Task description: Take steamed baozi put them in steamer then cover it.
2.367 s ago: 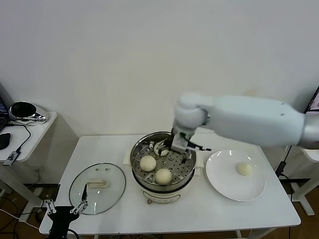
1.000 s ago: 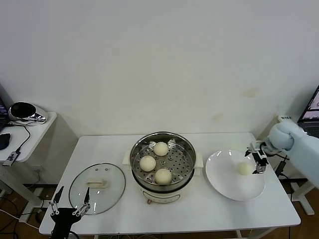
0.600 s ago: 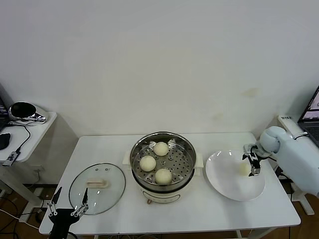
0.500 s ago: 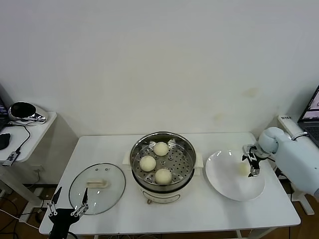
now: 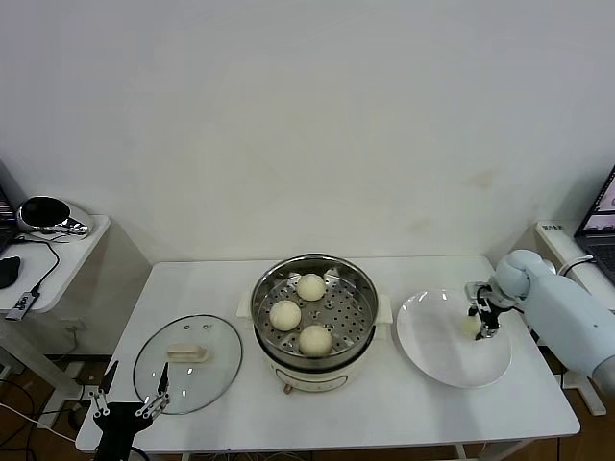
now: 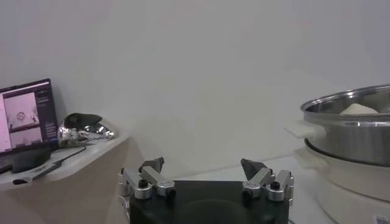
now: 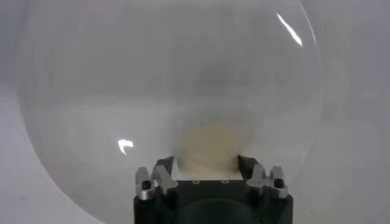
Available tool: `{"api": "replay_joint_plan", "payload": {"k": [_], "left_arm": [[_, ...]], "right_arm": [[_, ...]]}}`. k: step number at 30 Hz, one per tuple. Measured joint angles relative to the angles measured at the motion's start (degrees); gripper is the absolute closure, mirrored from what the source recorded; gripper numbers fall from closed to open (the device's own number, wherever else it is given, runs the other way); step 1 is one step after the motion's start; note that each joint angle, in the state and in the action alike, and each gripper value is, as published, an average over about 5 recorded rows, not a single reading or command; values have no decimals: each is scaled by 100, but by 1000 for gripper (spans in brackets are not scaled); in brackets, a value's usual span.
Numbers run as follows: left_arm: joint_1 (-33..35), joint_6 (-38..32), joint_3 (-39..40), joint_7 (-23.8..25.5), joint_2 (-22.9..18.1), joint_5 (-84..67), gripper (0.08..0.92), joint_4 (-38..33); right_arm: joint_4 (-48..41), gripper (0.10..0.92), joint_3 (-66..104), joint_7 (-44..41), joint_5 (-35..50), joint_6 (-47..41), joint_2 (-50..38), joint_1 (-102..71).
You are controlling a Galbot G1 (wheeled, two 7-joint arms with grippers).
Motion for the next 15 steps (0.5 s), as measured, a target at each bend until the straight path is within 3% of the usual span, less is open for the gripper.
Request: {"api": "replay_joint_plan", "payload": {"k": [7, 15], "left_arm": [[-32, -2, 11, -1, 11, 0, 177, -3], [-105, -2, 70, -2, 55, -6, 177, -12]], "right_arm": [[345, 474, -266, -109, 286, -141, -236, 242], [1343, 478, -1132, -186, 1134, -545, -818, 1180]]}}
